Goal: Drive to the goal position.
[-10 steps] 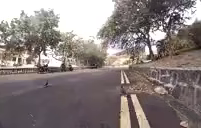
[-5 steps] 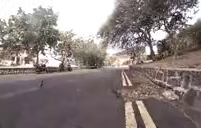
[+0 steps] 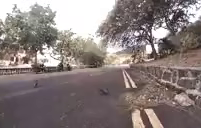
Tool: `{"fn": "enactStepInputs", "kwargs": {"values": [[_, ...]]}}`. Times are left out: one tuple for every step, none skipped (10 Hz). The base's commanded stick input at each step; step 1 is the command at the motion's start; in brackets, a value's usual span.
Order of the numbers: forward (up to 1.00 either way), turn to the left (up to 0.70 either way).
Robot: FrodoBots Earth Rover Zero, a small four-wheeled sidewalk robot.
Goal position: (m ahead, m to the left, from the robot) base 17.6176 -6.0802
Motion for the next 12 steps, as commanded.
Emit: {"fn": "enactStepInputs", "kwargs": {"values": [[0.7,0.0],[0.7,0.0],[0.7,0.0],[0.7,0.0],[0.7,0.0],[0.7,-0.16],[0.7,-0.18],[0.7,-0.17],[0.7,-0.18],[0.7,-0.19],[0.7,0.0],[0.7,0.0]]}}
